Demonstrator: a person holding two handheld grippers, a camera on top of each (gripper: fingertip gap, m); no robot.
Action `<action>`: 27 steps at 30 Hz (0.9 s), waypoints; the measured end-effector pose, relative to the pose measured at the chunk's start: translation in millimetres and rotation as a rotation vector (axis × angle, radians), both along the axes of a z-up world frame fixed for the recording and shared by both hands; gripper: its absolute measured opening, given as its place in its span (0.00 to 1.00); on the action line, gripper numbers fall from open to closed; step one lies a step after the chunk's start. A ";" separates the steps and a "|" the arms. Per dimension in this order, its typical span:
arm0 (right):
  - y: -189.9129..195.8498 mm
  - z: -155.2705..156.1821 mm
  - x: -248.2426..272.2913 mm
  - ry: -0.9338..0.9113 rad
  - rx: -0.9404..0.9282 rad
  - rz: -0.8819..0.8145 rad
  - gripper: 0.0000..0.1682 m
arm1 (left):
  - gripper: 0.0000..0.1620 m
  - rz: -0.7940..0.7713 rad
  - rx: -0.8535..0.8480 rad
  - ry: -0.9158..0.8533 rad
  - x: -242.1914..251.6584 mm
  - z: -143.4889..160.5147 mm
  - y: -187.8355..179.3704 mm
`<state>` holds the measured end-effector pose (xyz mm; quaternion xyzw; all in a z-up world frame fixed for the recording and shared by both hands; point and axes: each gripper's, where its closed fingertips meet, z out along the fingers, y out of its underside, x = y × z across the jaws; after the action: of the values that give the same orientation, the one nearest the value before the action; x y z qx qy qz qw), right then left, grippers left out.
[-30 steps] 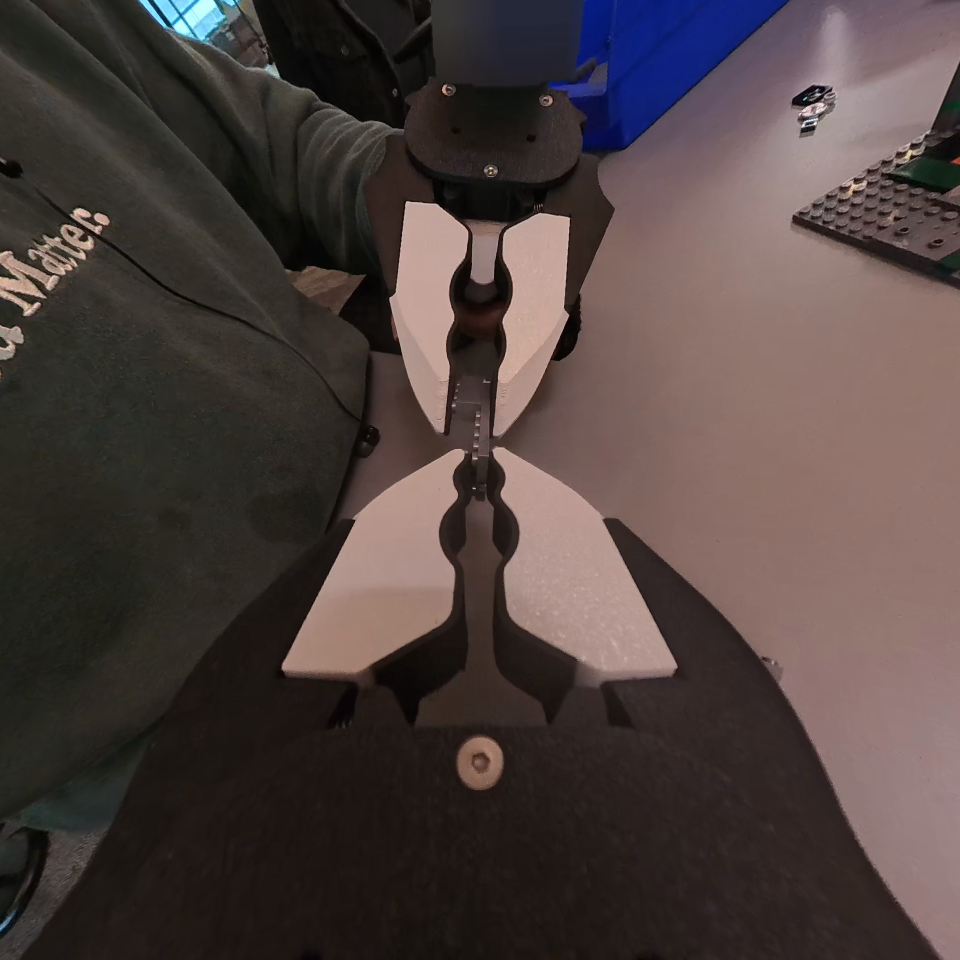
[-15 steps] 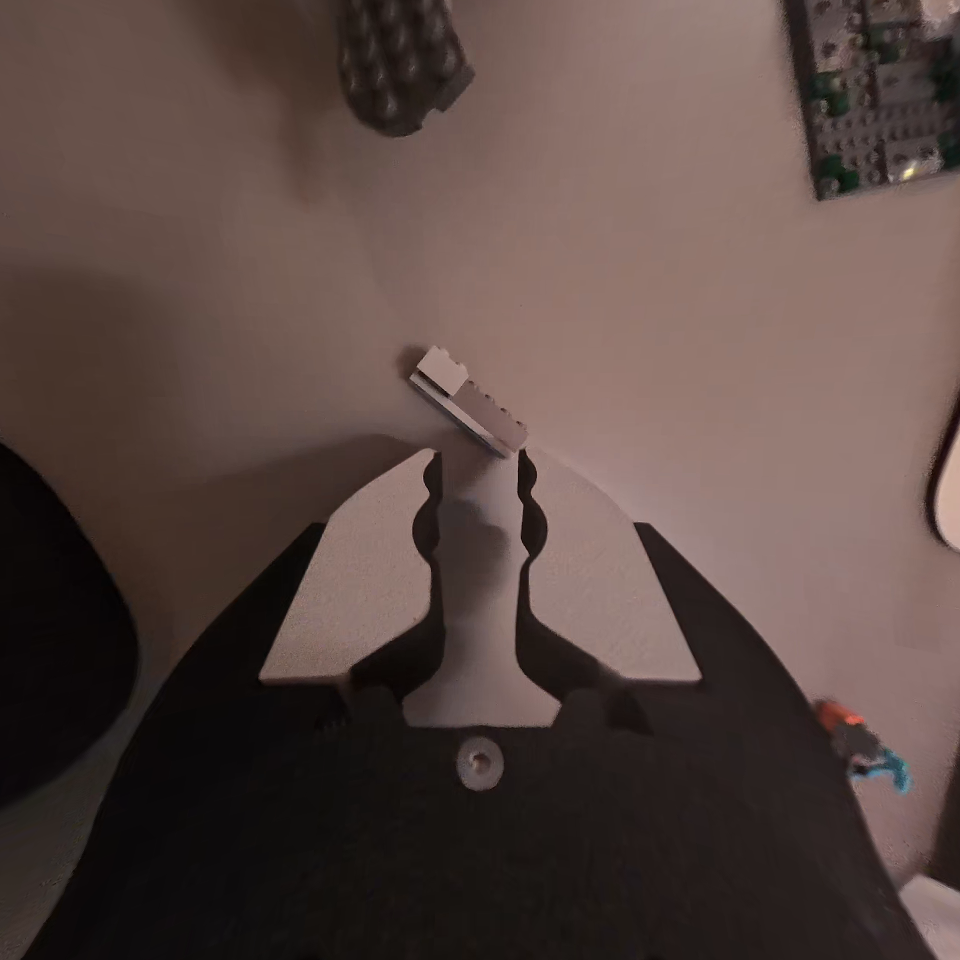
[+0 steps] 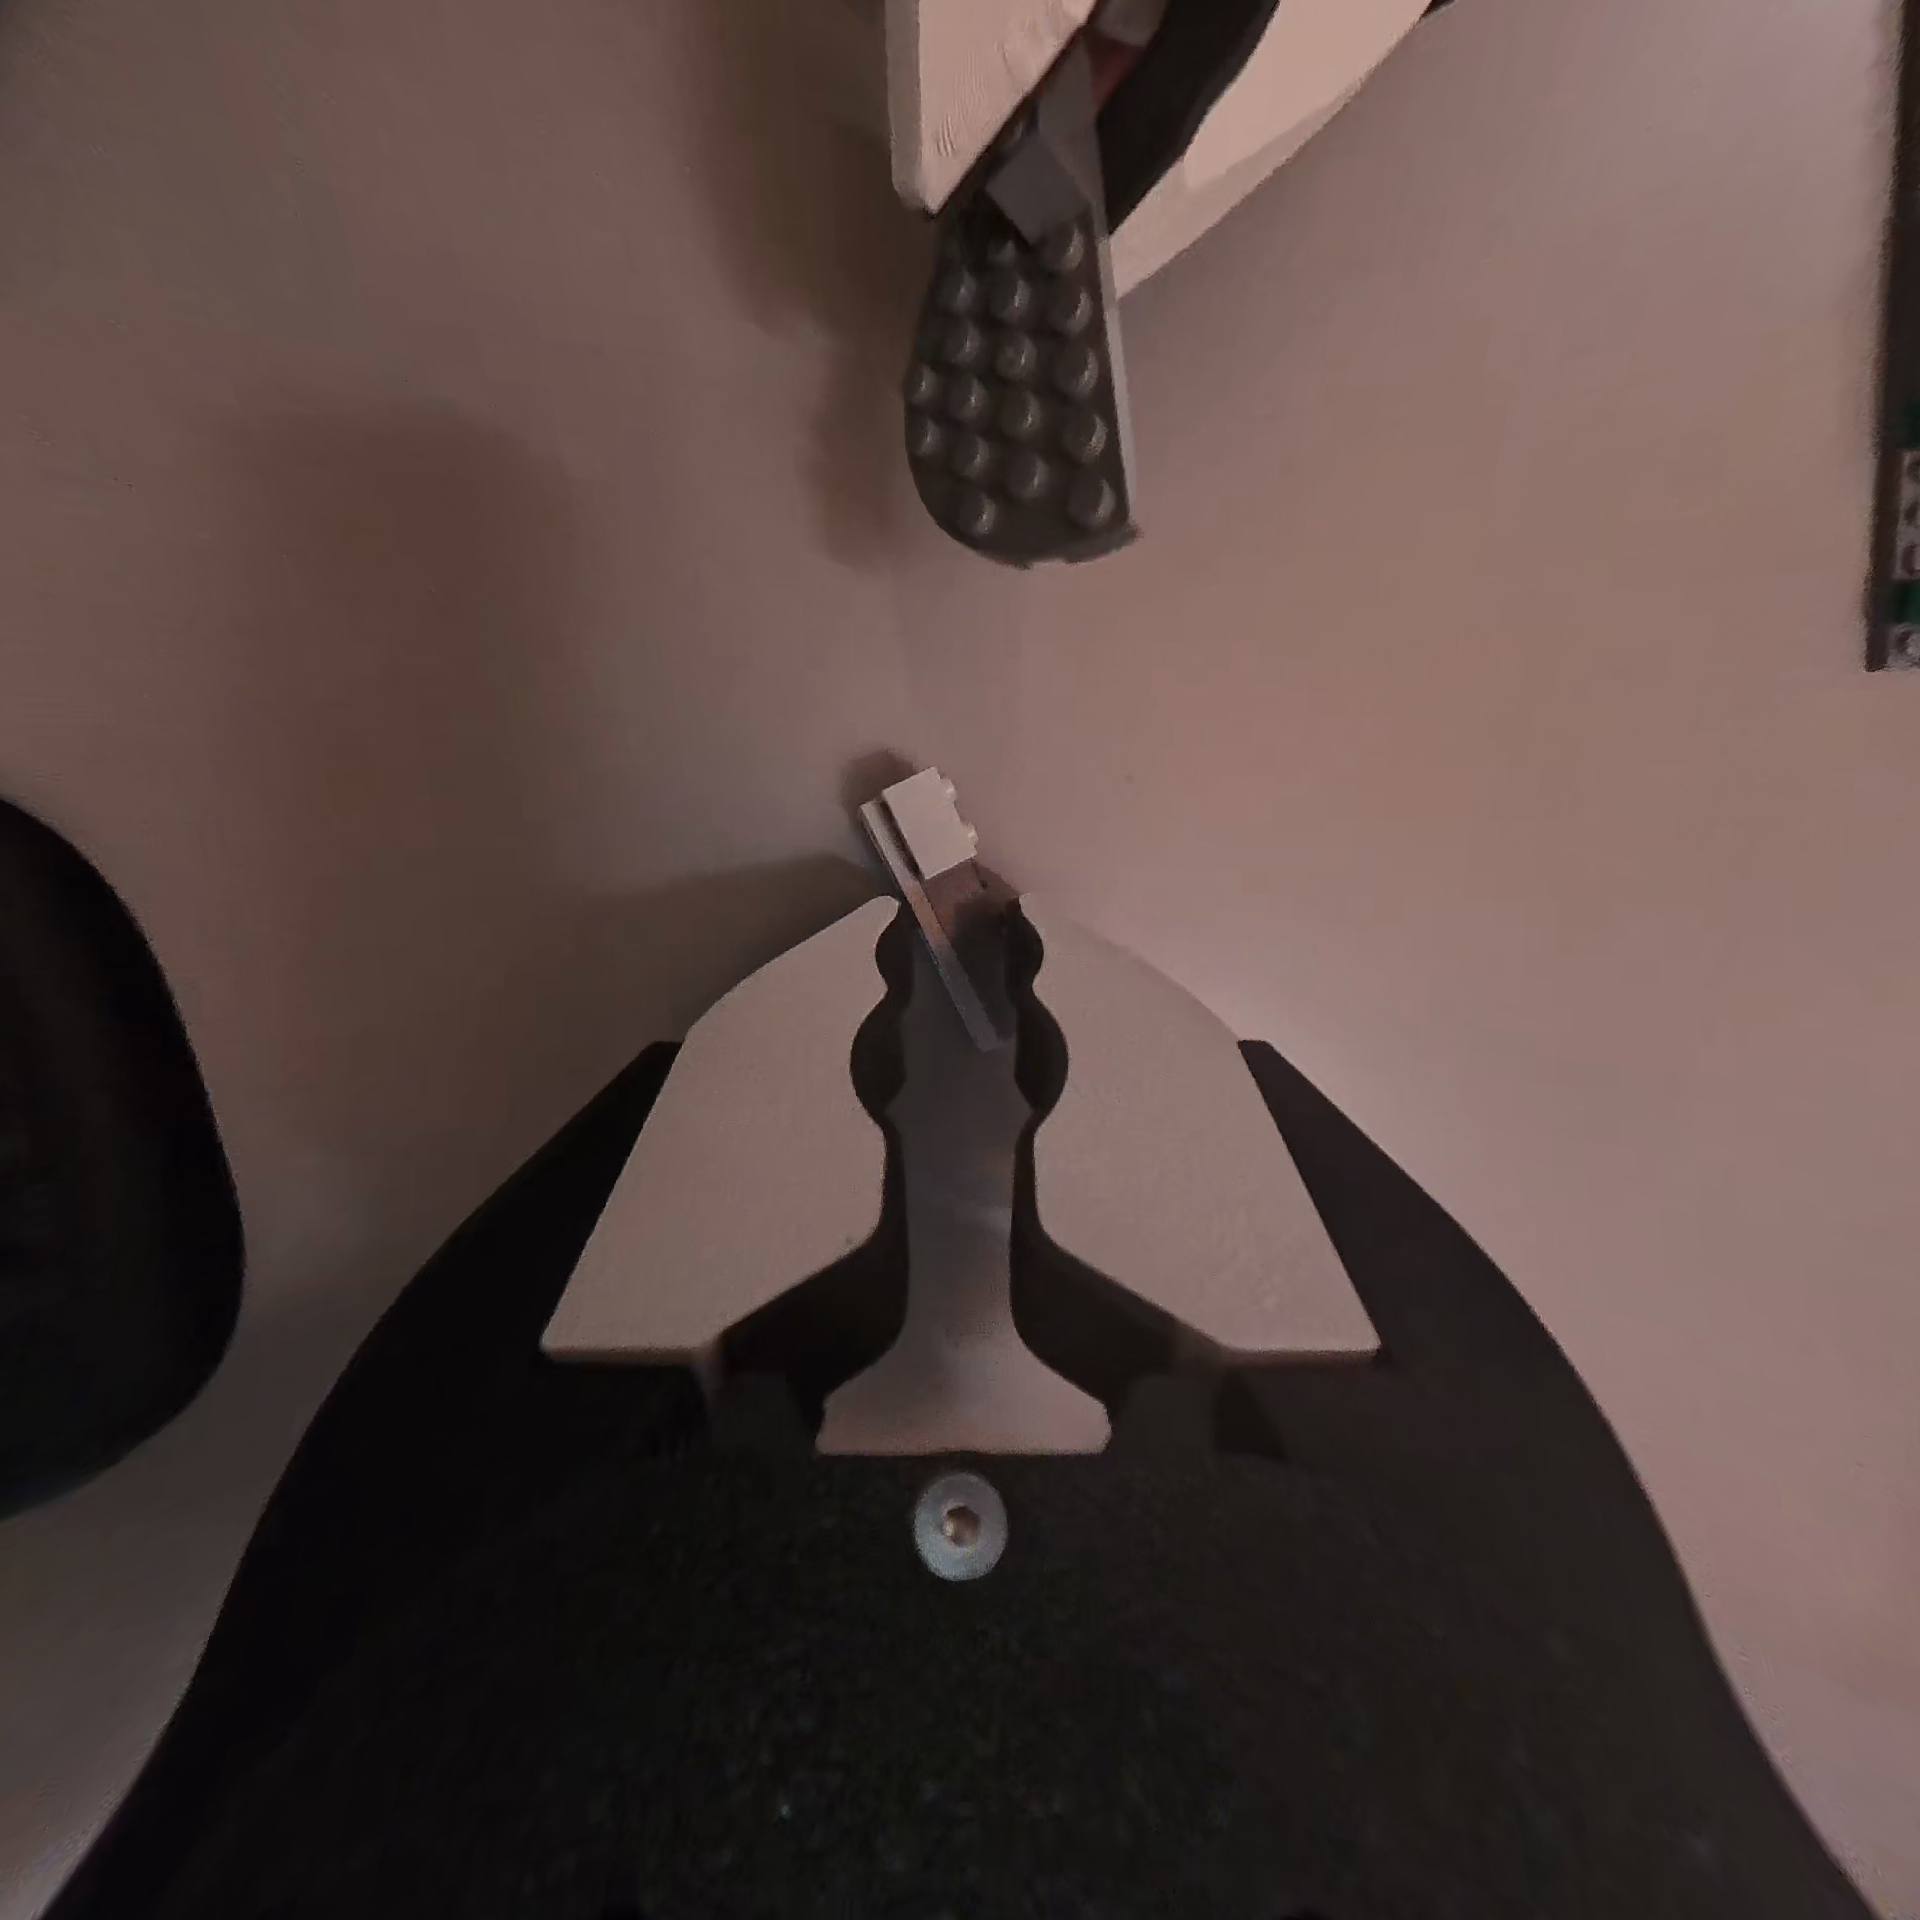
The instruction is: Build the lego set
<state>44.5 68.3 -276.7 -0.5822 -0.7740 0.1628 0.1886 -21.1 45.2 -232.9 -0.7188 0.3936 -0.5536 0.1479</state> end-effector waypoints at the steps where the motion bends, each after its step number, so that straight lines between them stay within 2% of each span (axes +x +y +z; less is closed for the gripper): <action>1: 2.1 2.5 -3.4 0.024 0.033 -0.022 0.09 | 0.09 0.008 0.003 0.000 -0.4 -0.1 1.5; 4: 20.0 13.9 -13.2 0.122 0.224 -0.154 0.09 | 0.09 0.043 0.023 -0.002 -2.8 1.1 9.2; 7: 43.7 11.4 -2.6 0.073 0.549 -0.297 0.09 | 0.09 0.077 0.052 0.006 -6.4 0.9 18.1; 9: 38.5 5.1 0.3 0.056 0.585 -0.354 0.09 | 0.09 0.088 0.060 0.010 -7.8 1.1 21.2; 12: 14.8 3.5 -1.9 0.072 0.430 -0.388 0.10 | 0.09 0.087 0.068 0.010 -7.4 2.0 20.3; 19: -52.4 7.4 -5.3 0.109 0.010 -0.293 0.12 | 0.09 0.063 0.086 0.006 -4.4 3.4 13.1; 24: -40.7 24.7 -8.7 0.202 -0.077 -0.338 0.12 | 0.09 0.050 0.087 0.007 -3.4 2.4 10.3; 27: -33.7 21.9 -10.7 0.176 -0.135 -0.274 0.12 | 0.09 0.042 0.085 0.008 -2.5 2.0 8.9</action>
<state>33.9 34.6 -254.9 -0.6772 -0.6551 0.2375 0.2363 -23.6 54.1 -230.9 -0.7222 0.4021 -0.5303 0.1885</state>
